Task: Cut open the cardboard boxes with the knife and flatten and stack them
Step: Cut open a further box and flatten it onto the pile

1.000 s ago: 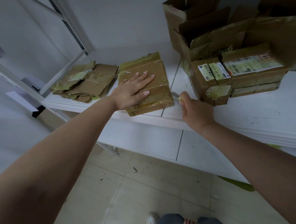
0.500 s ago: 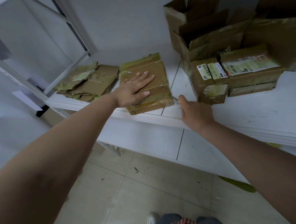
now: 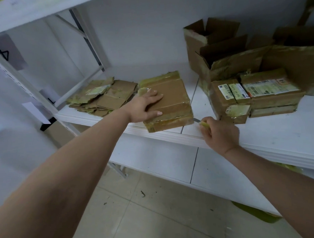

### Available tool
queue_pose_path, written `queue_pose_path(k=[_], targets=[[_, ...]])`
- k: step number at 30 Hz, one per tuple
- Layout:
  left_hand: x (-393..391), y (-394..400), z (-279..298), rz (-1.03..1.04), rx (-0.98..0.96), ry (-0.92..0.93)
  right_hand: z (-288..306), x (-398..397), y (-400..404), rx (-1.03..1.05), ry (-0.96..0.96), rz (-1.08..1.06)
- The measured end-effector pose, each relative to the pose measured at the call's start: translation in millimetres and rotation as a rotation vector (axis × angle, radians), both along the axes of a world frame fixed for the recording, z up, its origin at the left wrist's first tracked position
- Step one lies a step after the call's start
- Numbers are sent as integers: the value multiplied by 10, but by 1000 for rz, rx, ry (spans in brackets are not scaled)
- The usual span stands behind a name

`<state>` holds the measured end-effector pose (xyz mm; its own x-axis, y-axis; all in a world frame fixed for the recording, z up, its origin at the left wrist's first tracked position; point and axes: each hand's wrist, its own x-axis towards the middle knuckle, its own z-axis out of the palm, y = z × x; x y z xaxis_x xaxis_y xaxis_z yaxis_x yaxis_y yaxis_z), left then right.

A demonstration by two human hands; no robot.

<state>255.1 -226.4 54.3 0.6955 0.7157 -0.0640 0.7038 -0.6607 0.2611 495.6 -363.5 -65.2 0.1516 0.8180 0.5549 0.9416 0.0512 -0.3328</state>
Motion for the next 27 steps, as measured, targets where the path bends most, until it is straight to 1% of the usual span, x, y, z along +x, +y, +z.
queue_pose_path(k=[3, 5, 7, 10, 14, 16, 19, 23, 25, 27], targets=[[-41, 2, -113, -12, 13, -29, 85, -94, 120, 153, -123, 67], [-40, 19, -166, -35, 69, -24, 117, -179, 218, 204, -197, 162], [-41, 36, -202, -53, 117, -19, 154, -271, 302, 215, -216, 270], [-54, 52, -238, -73, 148, -52, 198, -381, 353, 169, -226, 336], [-61, 67, -246, -81, 137, -61, 245, -476, 345, 103, -214, 322], [-61, 66, -248, -76, 113, -83, 291, -530, 338, 16, -211, 284], [-62, 46, -219, -65, 34, -152, 360, -580, 332, -172, -222, 259], [3, 50, -198, -79, 9, -149, 380, -578, 294, -161, -249, 281], [49, 51, -211, -85, 5, -141, 345, -556, 245, -194, -217, 293], [77, 50, -213, -78, -2, -136, 329, -540, 206, -180, -158, 320]])
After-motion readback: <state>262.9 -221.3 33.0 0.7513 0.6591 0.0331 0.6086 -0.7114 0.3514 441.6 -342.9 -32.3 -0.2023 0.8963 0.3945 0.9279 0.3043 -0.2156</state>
